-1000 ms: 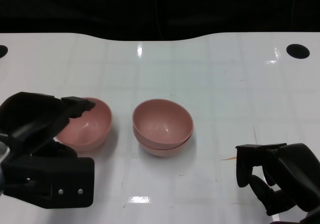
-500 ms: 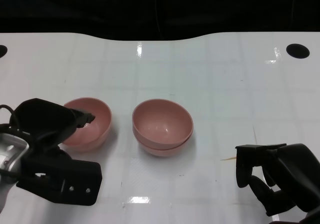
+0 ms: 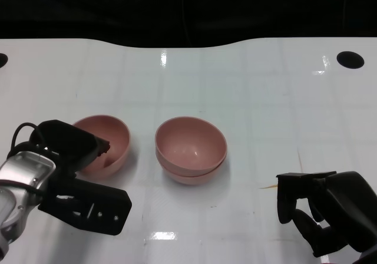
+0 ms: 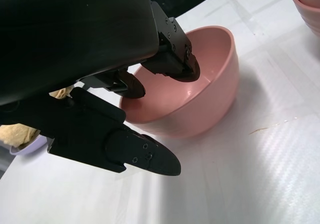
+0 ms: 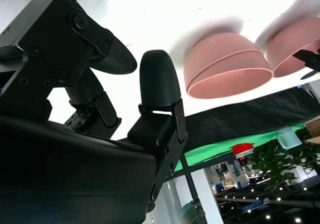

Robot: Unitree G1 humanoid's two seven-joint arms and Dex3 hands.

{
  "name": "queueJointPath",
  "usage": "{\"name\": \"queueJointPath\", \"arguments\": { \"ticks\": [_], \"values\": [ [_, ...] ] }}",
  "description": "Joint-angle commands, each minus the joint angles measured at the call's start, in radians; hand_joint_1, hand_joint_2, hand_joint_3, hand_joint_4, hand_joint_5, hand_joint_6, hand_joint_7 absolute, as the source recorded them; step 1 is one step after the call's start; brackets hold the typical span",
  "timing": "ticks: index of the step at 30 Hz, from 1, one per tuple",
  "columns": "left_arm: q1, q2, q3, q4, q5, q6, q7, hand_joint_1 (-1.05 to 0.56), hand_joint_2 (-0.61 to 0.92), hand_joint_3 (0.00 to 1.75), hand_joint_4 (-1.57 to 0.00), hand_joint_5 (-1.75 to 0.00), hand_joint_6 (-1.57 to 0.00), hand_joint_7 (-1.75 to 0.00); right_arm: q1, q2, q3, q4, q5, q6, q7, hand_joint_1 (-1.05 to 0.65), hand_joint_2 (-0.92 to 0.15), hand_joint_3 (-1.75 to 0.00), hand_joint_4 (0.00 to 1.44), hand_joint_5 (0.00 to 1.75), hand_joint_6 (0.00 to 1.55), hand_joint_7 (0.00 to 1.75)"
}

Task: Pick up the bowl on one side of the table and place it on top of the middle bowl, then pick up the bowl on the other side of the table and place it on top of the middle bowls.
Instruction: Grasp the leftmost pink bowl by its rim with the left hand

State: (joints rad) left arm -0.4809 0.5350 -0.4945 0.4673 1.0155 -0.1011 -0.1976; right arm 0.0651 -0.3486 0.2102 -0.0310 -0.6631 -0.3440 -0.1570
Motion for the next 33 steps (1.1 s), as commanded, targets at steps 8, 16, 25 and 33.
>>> {"name": "queueJointPath", "arguments": {
  "ticks": [8, 16, 25, 33],
  "values": [
    [-0.096, -0.023, -0.098, 0.220, 0.021, -0.095, 0.187, -0.39, 0.92, 0.07, -0.83, -0.43, -0.76, -0.10, 0.006, 0.002, 0.001, -0.011, 0.007, -0.003, 0.000, -0.10, -0.19, -1.49, 0.97, 1.75, 0.83, 1.56],
    [-0.148, -0.045, -0.134, 0.336, 0.002, -0.145, 0.262, -0.35, 0.92, 0.04, -0.75, -1.60, -1.12, -0.21, 0.003, 0.002, 0.002, -0.018, -0.006, 0.007, 0.003, -0.10, -0.19, -1.49, 0.97, 1.75, 0.83, 1.56],
    [-0.158, -0.044, -0.135, 0.376, -0.023, -0.189, 0.351, -0.32, 0.91, 0.08, -0.77, -1.75, -1.15, -0.19, 0.004, 0.002, 0.001, -0.014, -0.003, -0.002, -0.002, -0.11, -0.18, -1.49, 0.97, 1.75, 0.83, 1.56],
    [-0.150, -0.019, -0.119, 0.367, -0.035, -0.219, 0.454, -0.25, 0.92, 0.13, -0.86, -1.75, -0.90, -0.96, 0.005, 0.002, 0.000, -0.017, -0.007, 0.002, -0.002, -0.10, -0.18, -1.49, 0.97, 1.75, 0.83, 1.56]
  ]
}}
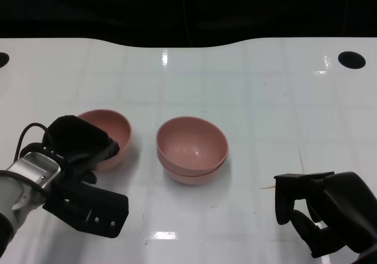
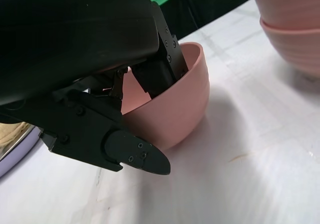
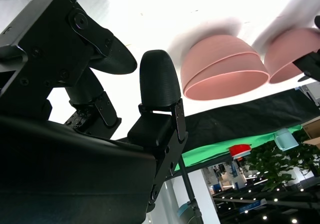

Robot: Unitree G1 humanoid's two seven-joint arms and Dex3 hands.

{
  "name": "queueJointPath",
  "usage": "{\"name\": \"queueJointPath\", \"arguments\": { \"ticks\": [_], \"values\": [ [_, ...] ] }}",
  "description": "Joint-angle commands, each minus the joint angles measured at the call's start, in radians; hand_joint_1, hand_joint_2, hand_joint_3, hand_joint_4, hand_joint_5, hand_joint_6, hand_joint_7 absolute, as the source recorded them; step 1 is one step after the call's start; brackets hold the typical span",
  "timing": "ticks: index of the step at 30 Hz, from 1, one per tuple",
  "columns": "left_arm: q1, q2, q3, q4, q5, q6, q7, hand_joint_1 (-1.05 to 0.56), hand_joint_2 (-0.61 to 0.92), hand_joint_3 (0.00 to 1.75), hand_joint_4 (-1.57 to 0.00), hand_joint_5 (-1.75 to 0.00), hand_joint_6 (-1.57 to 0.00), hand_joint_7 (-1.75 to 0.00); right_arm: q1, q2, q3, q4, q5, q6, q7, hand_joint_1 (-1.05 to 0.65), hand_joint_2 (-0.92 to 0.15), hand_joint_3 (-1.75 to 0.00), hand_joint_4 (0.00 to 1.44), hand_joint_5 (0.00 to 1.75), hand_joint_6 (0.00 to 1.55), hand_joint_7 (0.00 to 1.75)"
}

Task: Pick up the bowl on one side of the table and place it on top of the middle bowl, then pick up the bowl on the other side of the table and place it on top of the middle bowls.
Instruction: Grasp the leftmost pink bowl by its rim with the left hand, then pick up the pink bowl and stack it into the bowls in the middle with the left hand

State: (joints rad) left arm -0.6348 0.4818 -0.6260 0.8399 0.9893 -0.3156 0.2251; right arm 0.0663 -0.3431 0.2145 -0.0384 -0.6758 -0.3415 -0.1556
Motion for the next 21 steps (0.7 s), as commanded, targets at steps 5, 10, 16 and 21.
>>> {"name": "queueJointPath", "arguments": {
  "ticks": [5, 10, 16, 21],
  "values": [
    [0.010, 0.048, 0.040, -0.020, -0.049, -0.040, 0.083, -0.22, 0.92, 0.19, -0.89, -1.75, -0.73, -1.49, 0.005, -0.004, -0.009, -0.015, 0.014, 0.004, 0.005, -0.11, -0.19, -1.49, 0.97, 1.75, 0.83, 1.55],
    [0.029, 0.069, 0.065, -0.080, -0.076, -0.017, 0.031, -0.23, 0.92, 0.22, -0.83, -1.75, -0.65, -1.66, 0.005, -0.005, -0.009, -0.011, 0.019, -0.004, 0.001, -0.10, -0.19, -1.49, 0.97, 1.75, 0.83, 1.54],
    [0.061, 0.108, 0.092, -0.173, -0.085, -0.023, 0.016, -0.24, 0.91, 0.26, -0.80, -1.75, -0.68, -1.53, 0.006, -0.006, -0.009, -0.016, 0.016, 0.001, 0.005, -0.10, -0.18, -1.49, 0.97, 1.75, 0.83, 1.52],
    [0.061, 0.135, 0.109, -0.209, -0.091, -0.049, 0.010, -0.24, 0.86, 0.29, -0.77, -1.74, -0.88, -1.03, 0.006, -0.003, -0.010, -0.016, 0.019, 0.005, 0.007, -0.10, -0.18, -1.50, 0.97, 1.75, 0.84, 1.52]
  ]
}}
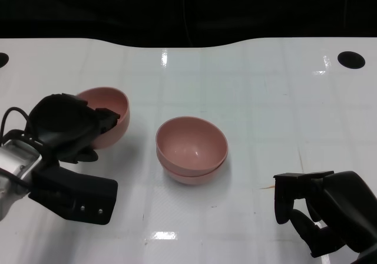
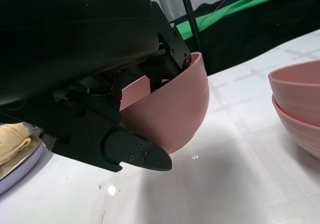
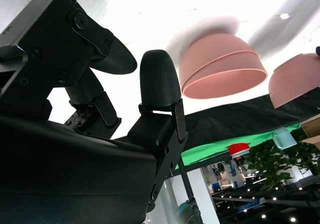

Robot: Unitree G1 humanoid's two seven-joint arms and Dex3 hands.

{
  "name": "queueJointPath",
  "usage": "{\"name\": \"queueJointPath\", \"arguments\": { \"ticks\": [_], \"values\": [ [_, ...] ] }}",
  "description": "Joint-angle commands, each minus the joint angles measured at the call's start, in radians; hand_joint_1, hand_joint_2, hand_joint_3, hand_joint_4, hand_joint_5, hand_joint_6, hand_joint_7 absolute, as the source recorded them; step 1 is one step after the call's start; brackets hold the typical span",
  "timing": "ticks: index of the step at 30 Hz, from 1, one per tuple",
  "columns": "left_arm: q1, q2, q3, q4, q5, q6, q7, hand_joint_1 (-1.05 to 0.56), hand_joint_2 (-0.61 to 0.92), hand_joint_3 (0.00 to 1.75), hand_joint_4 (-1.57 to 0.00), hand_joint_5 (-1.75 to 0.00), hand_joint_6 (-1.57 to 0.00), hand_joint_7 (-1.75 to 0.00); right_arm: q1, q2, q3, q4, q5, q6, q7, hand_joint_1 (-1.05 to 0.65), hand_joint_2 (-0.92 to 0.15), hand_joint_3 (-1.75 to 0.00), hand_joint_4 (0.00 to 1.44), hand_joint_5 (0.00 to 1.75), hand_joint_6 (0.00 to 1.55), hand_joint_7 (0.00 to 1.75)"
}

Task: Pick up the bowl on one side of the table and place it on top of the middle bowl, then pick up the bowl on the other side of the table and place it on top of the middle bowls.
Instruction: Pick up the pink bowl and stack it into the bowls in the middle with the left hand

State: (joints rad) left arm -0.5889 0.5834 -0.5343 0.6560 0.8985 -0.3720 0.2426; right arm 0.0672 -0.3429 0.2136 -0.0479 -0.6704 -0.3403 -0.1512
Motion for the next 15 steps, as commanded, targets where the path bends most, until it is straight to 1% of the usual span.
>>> {"name": "queueJointPath", "arguments": {
  "ticks": [1, 2, 3, 5, 7, 8, 9, 10, 11, 12, 13, 15],
  "values": [
    [0.014, 0.038, 0.019, -0.041, 0.006, 0.021, -0.024, -0.26, 0.84, 0.24, -0.78, -1.74, -0.90, -0.93, 0.005, -0.003, -0.009, -0.006, 0.015, 0.003, 0.003, -0.10, -0.18, -1.49, 0.97, 1.75, 0.84, 1.52],
    [0.015, 0.042, 0.023, -0.059, 0.009, 0.033, -0.039, -0.28, 0.85, 0.15, -0.80, -1.74, -0.96, -0.76, 0.004, -0.003, -0.009, -0.005, 0.016, 0.003, 0.003, -0.10, -0.19, -1.50, 0.97, 1.75, 0.84, 1.52],
    [0.016, 0.047, 0.029, -0.080, 0.007, 0.044, -0.061, -0.30, 0.85, 0.07, -0.82, -1.75, -1.04, -0.52, 0.003, -0.002, -0.008, -0.002, 0.015, 0.003, 0.002, -0.10, -0.19, -1.50, 0.97, 1.75, 0.84, 1.52],
    [0.019, 0.056, 0.037, -0.117, 0.009, 0.059, -0.087, -0.31, 0.85, 0.02, -0.84, -1.75, -1.13, -0.28, 0.001, -0.002, -0.008, 0.001, 0.014, 0.002, 0.000, -0.10, -0.19, -1.50, 0.97, 1.75, 0.84, 1.52],
    [0.022, 0.065, 0.043, -0.150, 0.012, 0.066, -0.099, -0.31, 0.86, 0.01, -0.86, -1.75, -1.16, -0.22, 0.000, -0.001, -0.008, 0.003, 0.015, 0.000, -0.003, -0.10, -0.19, -1.50, 0.96, 1.75, 0.84, 1.52],
    [0.020, 0.070, 0.046, -0.161, 0.011, 0.060, -0.099, -0.32, 0.88, 0.02, -0.87, -1.75, -1.19, -0.22, 0.000, 0.000, -0.008, 0.004, 0.015, -0.001, -0.004, -0.10, -0.19, -1.50, 0.96, 1.75, 0.84, 1.52],
    [0.019, 0.073, 0.050, -0.169, 0.008, 0.055, -0.101, -0.32, 0.90, 0.01, -0.89, -1.75, -1.15, -0.40, 0.000, 0.000, -0.008, 0.005, 0.015, -0.002, -0.005, -0.10, -0.19, -1.50, 0.96, 1.75, 0.84, 1.52],
    [0.018, 0.075, 0.054, -0.179, 0.002, 0.052, -0.109, -0.32, 0.90, 0.01, -0.89, -1.75, -1.07, -0.60, 0.000, 0.000, -0.008, 0.004, 0.014, 0.000, -0.004, -0.10, -0.19, -1.50, 0.96, 1.75, 0.84, 1.53],
    [0.017, 0.077, 0.059, -0.188, -0.004, 0.047, -0.116, -0.30, 0.91, 0.00, -0.89, -1.75, -0.94, -0.94, 0.000, 0.000, -0.007, 0.003, 0.014, 0.001, -0.003, -0.10, -0.19, -1.49, 0.96, 1.75, 0.83, 1.53],
    [0.015, 0.079, 0.064, -0.198, -0.011, 0.042, -0.126, -0.28, 0.91, 0.01, -0.89, -1.75, -0.88, -1.09, -0.001, 0.000, -0.007, 0.003, 0.013, 0.002, -0.002, -0.10, -0.19, -1.49, 0.96, 1.75, 0.83, 1.53],
    [0.011, 0.081, 0.070, -0.215, -0.017, 0.040, -0.147, -0.27, 0.91, 0.01, -0.89, -1.75, -0.85, -1.19, -0.001, 0.001, -0.007, 0.003, 0.012, 0.003, -0.002, -0.10, -0.19, -1.49, 0.96, 1.75, 0.83, 1.53],
    [0.005, 0.083, 0.081, -0.245, -0.023, 0.039, -0.185, -0.24, 0.91, 0.02, -0.86, -1.75, -0.80, -1.26, -0.002, 0.001, -0.006, 0.003, 0.010, 0.003, -0.002, -0.10, -0.19, -1.49, 0.96, 1.75, 0.83, 1.53]
  ]
}}
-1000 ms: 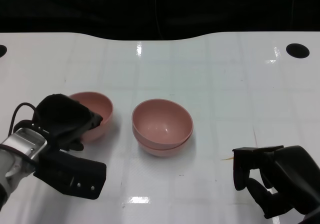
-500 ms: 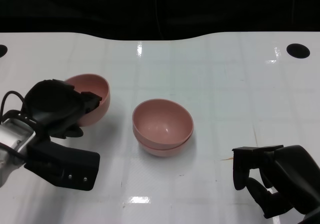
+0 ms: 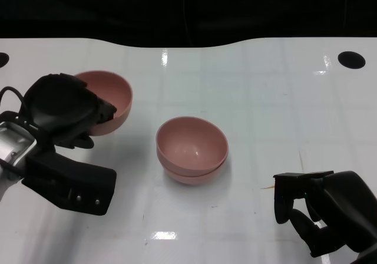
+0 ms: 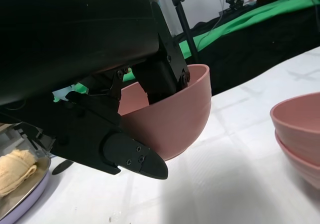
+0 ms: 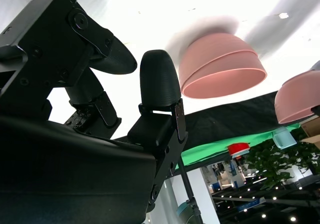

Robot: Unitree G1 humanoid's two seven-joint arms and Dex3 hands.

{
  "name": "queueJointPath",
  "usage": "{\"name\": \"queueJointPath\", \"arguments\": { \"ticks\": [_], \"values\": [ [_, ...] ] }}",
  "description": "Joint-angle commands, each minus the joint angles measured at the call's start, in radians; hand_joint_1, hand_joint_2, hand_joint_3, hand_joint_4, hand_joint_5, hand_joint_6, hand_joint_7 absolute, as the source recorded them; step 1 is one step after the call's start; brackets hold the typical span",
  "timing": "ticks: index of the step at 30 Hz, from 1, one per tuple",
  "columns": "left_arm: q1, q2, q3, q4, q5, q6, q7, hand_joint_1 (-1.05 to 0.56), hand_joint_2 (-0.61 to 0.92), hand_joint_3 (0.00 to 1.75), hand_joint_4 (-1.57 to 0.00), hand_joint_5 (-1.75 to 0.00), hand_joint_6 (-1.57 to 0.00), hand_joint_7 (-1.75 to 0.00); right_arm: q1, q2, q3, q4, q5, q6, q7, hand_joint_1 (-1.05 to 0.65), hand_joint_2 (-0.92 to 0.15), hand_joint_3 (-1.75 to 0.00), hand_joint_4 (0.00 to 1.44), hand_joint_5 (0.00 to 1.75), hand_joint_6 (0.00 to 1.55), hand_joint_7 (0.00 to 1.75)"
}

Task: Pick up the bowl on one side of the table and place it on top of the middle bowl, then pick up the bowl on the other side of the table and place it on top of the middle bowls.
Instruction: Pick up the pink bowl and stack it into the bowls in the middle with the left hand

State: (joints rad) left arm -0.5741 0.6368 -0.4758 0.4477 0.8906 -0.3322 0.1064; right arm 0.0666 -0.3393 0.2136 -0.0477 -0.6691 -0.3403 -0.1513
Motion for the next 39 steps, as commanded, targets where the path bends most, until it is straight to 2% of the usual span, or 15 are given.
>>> {"name": "queueJointPath", "arguments": {
  "ticks": [1, 3, 6, 9, 17, 19, 21, 28, 31, 35, 37, 39],
  "values": [
    [-0.013, 0.029, 0.029, -0.051, -0.020, -0.005, -0.062, -0.24, 0.92, 0.03, -0.86, -1.75, -0.76, -1.36, -0.001, -0.001, -0.006, 0.001, 0.009, 0.007, 0.001, -0.10, -0.19, -1.49, 0.96, 1.75, 0.83, 1.53],
    [-0.020, 0.026, 0.039, -0.065, -0.027, -0.022, -0.066, -0.22, 0.92, 0.05, -0.87, -1.75, -0.74, -1.52, -0.001, 0.000, -0.006, -0.002, 0.009, 0.011, 0.005, -0.10, -0.19, -1.49, 0.96, 1.75, 0.83, 1.53],
    [-0.033, 0.019, 0.049, -0.078, -0.024, -0.041, -0.057, -0.24, 0.92, 0.07, -0.90, -1.75, -0.74, -1.58, -0.001, 0.002, -0.004, -0.003, 0.007, 0.013, 0.004, -0.10, -0.19, -1.49, 0.96, 1.75, 0.83, 1.53],
    [-0.045, 0.012, 0.058, -0.100, -0.022, -0.042, -0.070, -0.24, 0.91, 0.14, -0.90, -1.75, -0.77, -1.47, -0.003, 0.002, -0.002, -0.001, 0.004, 0.010, 0.001, -0.10, -0.19, -1.49, 0.96, 1.75, 0.83, 1.54],
    [-0.069, -0.008, 0.065, -0.148, -0.029, -0.037, -0.118, -0.26, 0.82, 0.32, -0.89, -1.75, -0.74, -1.58, -0.003, 0.007, -0.001, 0.000, 0.004, 0.006, -0.004, -0.09, -0.19, -1.49, 0.97, 1.75, 0.83, 1.55],
    [-0.072, -0.013, 0.066, -0.156, -0.030, -0.038, -0.127, -0.26, 0.73, 0.50, -0.89, -1.75, -0.76, -1.52, -0.003, 0.007, 0.000, 0.001, 0.001, 0.005, -0.006, -0.09, -0.19, -1.49, 0.97, 1.75, 0.83, 1.55],
    [-0.078, -0.024, 0.066, -0.171, -0.039, -0.038, -0.145, -0.27, 0.70, 0.57, -0.89, -1.75, -0.76, -1.49, -0.004, 0.006, 0.000, 0.000, -0.004, 0.005, -0.008, -0.09, -0.19, -1.49, 0.97, 1.75, 0.83, 1.55],
    [-0.089, -0.059, 0.061, -0.209, -0.035, -0.031, -0.174, -0.27, 0.67, 0.58, -0.87, -1.75, -0.75, -1.52, -0.004, 0.011, 0.001, -0.002, -0.008, 0.013, -0.005, -0.10, -0.19, -1.49, 0.97, 1.75, 0.83, 1.54],
    [-0.091, -0.075, 0.057, -0.211, -0.033, -0.035, -0.170, -0.27, 0.68, 0.57, -0.87, -1.75, -0.77, -1.46, -0.006, 0.009, 0.003, 0.001, -0.016, 0.011, -0.009, -0.10, -0.19, -1.49, 0.97, 1.75, 0.83, 1.55],
    [-0.093, -0.095, 0.049, -0.216, -0.038, -0.043, -0.187, -0.27, 0.66, 0.61, -0.87, -1.75, -0.75, -1.55, -0.007, 0.011, 0.005, 0.004, -0.015, 0.009, -0.012, -0.09, -0.19, -1.49, 0.97, 1.75, 0.83, 1.57],
    [-0.093, -0.104, 0.047, -0.217, -0.045, -0.046, -0.204, -0.28, 0.66, 0.60, -0.87, -1.75, -0.80, -1.40, -0.007, 0.011, 0.005, 0.004, -0.014, 0.010, -0.011, -0.09, -0.19, -1.49, 0.97, 1.75, 0.83, 1.57],
    [-0.092, -0.113, 0.046, -0.216, -0.051, -0.048, -0.221, -0.29, 0.68, 0.55, -0.85, -1.75, -0.88, -1.18, -0.007, 0.010, 0.006, 0.005, -0.013, 0.011, -0.010, -0.10, -0.19, -1.49, 0.97, 1.75, 0.82, 1.58]
  ]
}}
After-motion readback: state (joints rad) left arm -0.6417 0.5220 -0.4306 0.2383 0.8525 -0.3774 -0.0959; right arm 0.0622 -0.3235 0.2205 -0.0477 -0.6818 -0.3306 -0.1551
